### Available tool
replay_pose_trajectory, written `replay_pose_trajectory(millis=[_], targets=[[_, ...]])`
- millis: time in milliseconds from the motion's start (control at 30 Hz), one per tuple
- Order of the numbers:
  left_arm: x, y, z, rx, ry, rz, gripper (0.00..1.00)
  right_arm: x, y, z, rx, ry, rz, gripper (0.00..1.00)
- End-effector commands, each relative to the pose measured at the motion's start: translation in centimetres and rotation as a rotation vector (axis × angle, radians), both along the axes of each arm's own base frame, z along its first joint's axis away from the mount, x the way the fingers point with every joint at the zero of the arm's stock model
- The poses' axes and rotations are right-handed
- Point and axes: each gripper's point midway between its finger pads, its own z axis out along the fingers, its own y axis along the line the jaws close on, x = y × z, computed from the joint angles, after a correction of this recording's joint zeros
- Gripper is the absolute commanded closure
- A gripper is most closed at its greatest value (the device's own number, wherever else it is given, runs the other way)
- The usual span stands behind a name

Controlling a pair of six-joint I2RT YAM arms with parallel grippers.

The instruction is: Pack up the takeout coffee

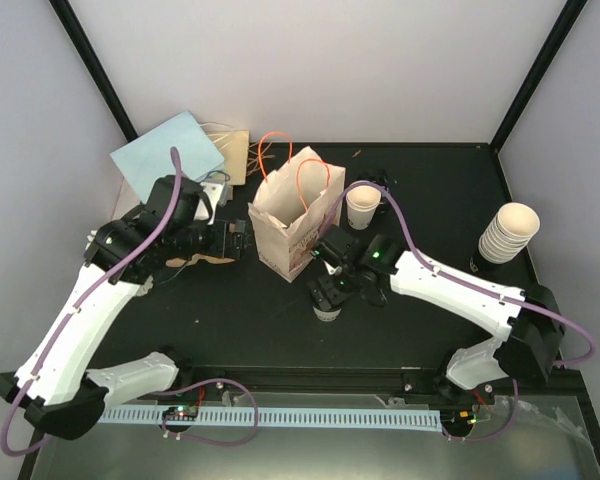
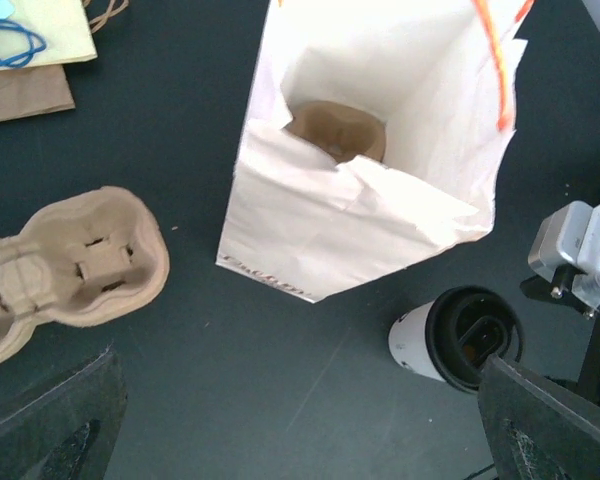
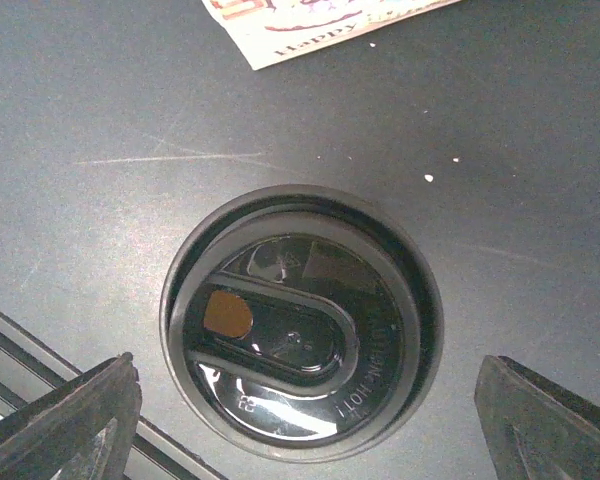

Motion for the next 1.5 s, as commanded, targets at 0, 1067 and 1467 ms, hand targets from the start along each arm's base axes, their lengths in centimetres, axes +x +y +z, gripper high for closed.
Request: replay_pose_trajectory(millis=[0,1067,1467], targets=[[-0.9,1.0,-0.1,-0.026,-0.02,-0.013,0.01,0.3,0.3,0.0,-0.029,-0.003,-0.016,0.06],[0.3,1.3,-1.3,-0.07,-0.019,-0.034,0.01,0.5,0.1,0.2,-0.082,-0.021,-0.064,0.3],[3.9,1.1,0.6,-0.073,-0.091,0.02,0.01,-0.4,-2.7,1.5,-0.073,-0.057,-0.109,0.33]])
